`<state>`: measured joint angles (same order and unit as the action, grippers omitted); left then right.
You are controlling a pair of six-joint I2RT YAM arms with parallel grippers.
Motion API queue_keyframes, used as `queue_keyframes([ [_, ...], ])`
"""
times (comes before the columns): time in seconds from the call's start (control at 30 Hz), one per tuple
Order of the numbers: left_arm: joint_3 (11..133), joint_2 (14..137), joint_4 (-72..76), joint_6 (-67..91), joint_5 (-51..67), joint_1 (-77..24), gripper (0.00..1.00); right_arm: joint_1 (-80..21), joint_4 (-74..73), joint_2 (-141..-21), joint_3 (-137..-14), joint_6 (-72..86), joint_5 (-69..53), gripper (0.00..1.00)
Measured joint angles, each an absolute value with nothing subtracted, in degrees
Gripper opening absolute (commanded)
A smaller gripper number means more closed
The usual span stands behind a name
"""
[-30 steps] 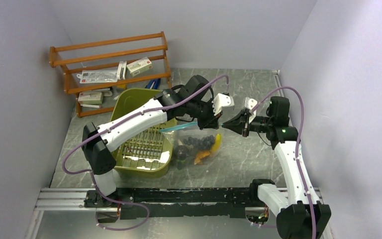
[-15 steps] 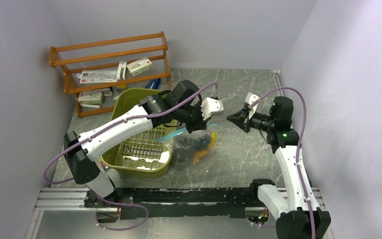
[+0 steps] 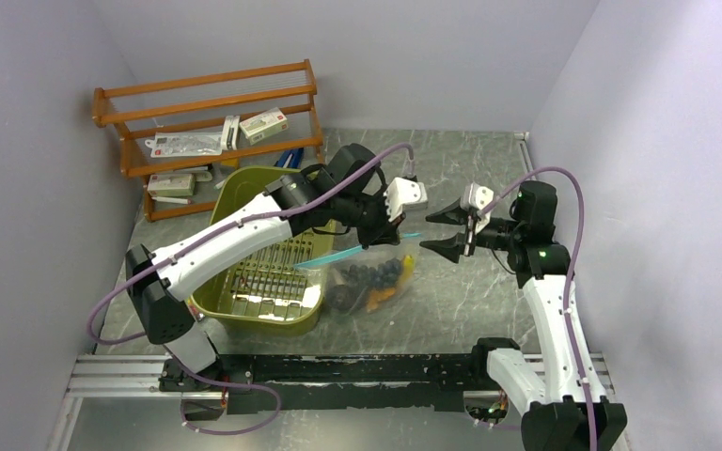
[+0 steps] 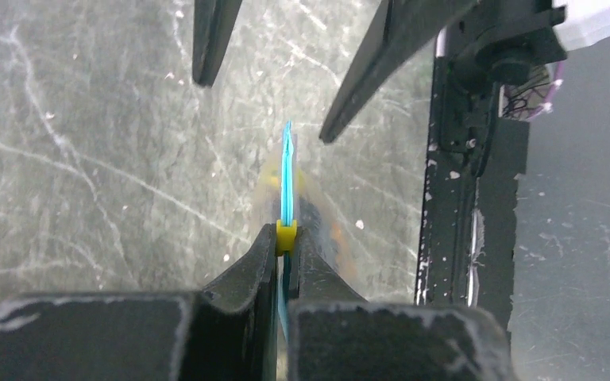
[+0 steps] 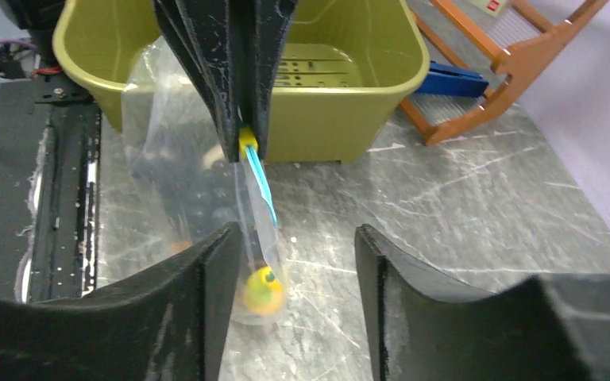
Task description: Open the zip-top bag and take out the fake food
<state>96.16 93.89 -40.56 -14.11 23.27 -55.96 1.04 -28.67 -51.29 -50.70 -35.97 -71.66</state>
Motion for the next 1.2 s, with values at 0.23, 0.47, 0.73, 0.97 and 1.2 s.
queue_keyframes([
  [0.23, 99.88, 97.27, -40.62, -13.47, 27.90, -56.34, 0.09, 1.04, -32.73, -52.27, -50.76, -40.16, -75.75, 0.57],
  [0.47, 101.38, 98.91, -40.88, -13.23, 28.77, -57.39, 0.08, 0.99, -36.84, -54.43, -52.01, -44.31, -78.67, 0.25],
  [0.73, 102.10, 99.29, -41.30, -13.32, 27.62, -57.49, 0.07, 0.82, -44.60, -58.37, -54.72, -50.19, -79.09, 0.00],
  [0.97, 99.83, 98.43, -39.70, -13.91, 24.71, -57.63, 0.07, 0.47, -37.65, -55.51, -51.92, -42.39, -74.35, 0.00],
  [1.2, 93.56, 93.21, -37.82, -14.17, 19.35, -57.69, 0.07, 0.12, -28.91, -51.44, -49.15, -32.45, -65.98, 0.00],
])
